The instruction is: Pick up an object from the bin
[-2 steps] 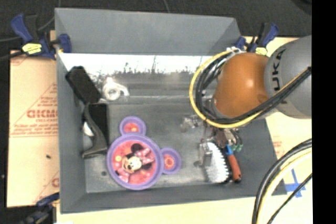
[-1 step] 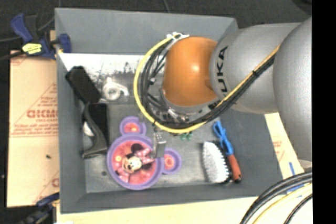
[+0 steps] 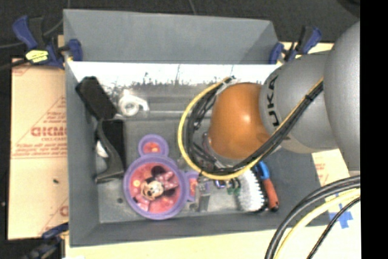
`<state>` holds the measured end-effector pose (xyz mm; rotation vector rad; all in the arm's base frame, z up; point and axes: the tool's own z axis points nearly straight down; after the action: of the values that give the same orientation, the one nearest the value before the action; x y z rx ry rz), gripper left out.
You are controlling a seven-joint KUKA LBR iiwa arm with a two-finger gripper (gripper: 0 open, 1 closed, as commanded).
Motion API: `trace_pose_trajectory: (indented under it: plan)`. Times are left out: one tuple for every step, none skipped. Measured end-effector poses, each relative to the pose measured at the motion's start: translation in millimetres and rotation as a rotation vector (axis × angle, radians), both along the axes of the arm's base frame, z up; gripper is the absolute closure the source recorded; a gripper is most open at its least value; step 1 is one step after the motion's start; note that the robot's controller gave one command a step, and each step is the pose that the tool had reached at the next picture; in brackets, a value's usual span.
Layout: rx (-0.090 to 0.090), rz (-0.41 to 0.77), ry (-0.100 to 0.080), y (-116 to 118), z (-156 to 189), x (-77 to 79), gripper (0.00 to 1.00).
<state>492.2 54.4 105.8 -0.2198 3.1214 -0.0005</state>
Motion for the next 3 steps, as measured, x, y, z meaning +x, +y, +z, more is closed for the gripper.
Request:
trace_pose_trajectory:
  plan:
    - [0.0,0.034,-0.007,-20,-34,-10.8,0.0]
    - [-0.004,-0.171,0.008,6,-34,55.6,1.0]
    - [-0.004,-0.171,0.008,6,-34,55.5,1.0]
